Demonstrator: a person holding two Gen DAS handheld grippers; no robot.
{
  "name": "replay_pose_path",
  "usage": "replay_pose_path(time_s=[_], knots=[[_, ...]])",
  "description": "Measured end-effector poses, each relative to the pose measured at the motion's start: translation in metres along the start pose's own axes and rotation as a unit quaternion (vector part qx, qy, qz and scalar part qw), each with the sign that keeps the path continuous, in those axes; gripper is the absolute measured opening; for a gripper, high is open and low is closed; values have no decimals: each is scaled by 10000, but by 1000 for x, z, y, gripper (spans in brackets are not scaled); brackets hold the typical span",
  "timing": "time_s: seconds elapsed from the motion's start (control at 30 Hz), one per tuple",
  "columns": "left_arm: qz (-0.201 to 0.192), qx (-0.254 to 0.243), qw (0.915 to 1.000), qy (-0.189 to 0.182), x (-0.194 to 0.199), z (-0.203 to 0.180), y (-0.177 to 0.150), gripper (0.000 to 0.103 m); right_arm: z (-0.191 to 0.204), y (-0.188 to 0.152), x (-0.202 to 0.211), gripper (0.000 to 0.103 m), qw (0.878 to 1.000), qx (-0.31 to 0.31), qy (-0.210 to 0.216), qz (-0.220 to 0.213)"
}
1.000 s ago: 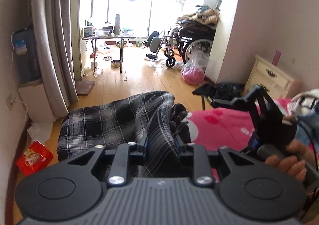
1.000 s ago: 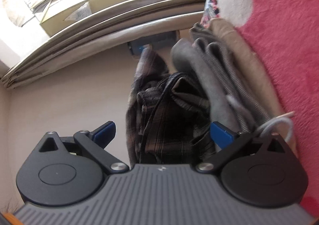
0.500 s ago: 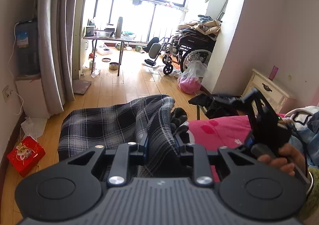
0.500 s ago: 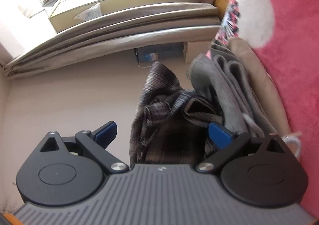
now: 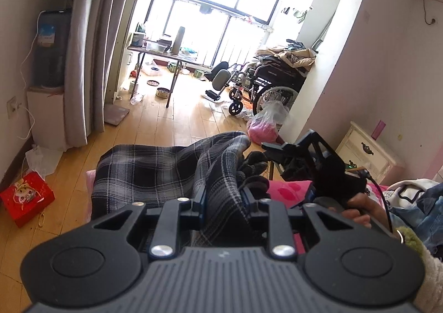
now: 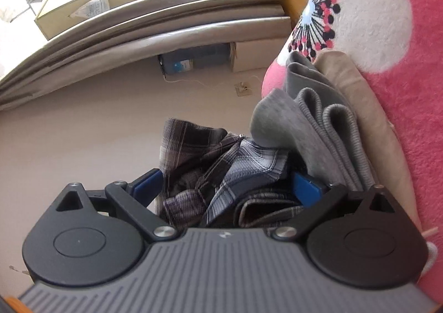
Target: Fold clothes
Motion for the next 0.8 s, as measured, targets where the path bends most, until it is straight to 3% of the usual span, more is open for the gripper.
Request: replay_pose_path(time_s=[0.4, 0.47, 0.53, 0.57, 0.7, 0.8], knots=[[-116, -34, 9999, -76, 4, 7, -6, 26, 8, 1, 1, 94, 9978, 117, -645, -109], [-123, -71, 9999, -83, 3, 7, -6, 26, 6, 2, -4, 84, 9970, 84, -758, -122], [-138, -64, 9998, -87, 4, 7, -7, 26, 3, 3, -8, 54, 9961, 51, -872, -135], [-147, -38, 9998, -88, 5, 8, -8, 26, 2, 4, -11, 50, 9956, 35, -928, -141], [-182, 79, 9998, -89, 8, 15, -12, 26, -4, 3, -14, 11, 9945, 72, -1024, -198], [-191, 82, 9997, -97, 7, 15, -12, 26, -5, 1, -10, 4, 9946, 280, -966, -256]])
Point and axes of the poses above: each gripper's, at about its wrist camera, not at the fingertips, and x roughly against the way its jaws point, z to its left, y to its top, the point moved 1 cm from there along -x, roughly the way its jaws point, and after that the axes turned 4 degrees about z, right-handed, at the moved point
